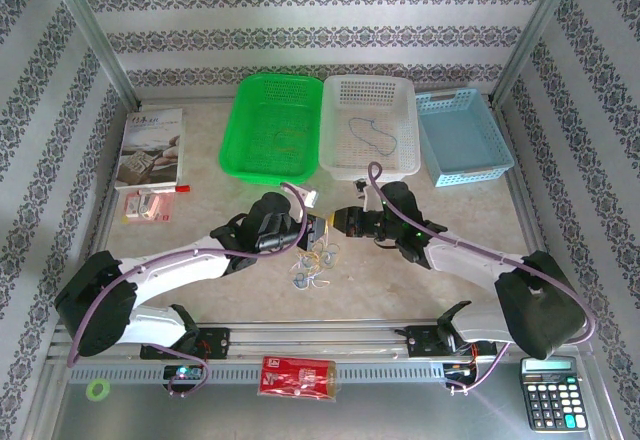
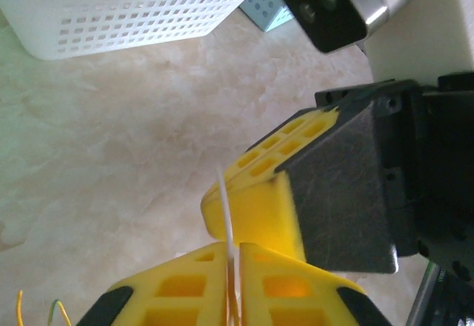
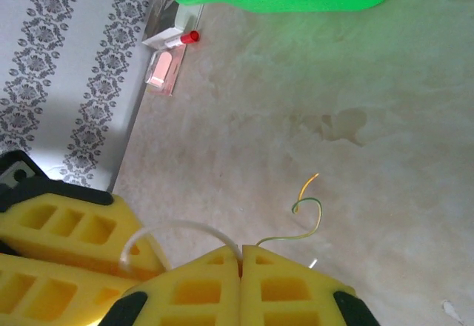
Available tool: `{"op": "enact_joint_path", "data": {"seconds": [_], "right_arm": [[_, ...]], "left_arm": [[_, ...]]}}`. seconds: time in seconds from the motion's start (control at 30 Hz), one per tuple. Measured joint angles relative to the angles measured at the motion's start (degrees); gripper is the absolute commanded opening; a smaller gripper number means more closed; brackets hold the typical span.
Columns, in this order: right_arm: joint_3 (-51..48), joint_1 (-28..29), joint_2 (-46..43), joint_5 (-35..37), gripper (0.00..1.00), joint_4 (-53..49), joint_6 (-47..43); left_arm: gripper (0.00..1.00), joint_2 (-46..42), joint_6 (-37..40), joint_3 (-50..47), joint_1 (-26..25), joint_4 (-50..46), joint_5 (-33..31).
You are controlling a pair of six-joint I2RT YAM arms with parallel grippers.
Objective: Untangle the cables
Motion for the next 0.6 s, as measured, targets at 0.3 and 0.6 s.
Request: {"op": "enact_joint_path", "data": {"seconds": [0.3,0.6], "right_arm": [[5.14,-3.45,-6.56,-0.13,0.00,-4.98,-0.57],[10.19,-3.13,-7.61,-0.92,0.00,-9.16,-2.01]], "left_arm": [[0.73,-5.35,-1.57,-5.90,-0.02,3.23,-2.60],[0.88,-11.43,-1.18,-9.46,0.02,4.94,-6.45]]}}
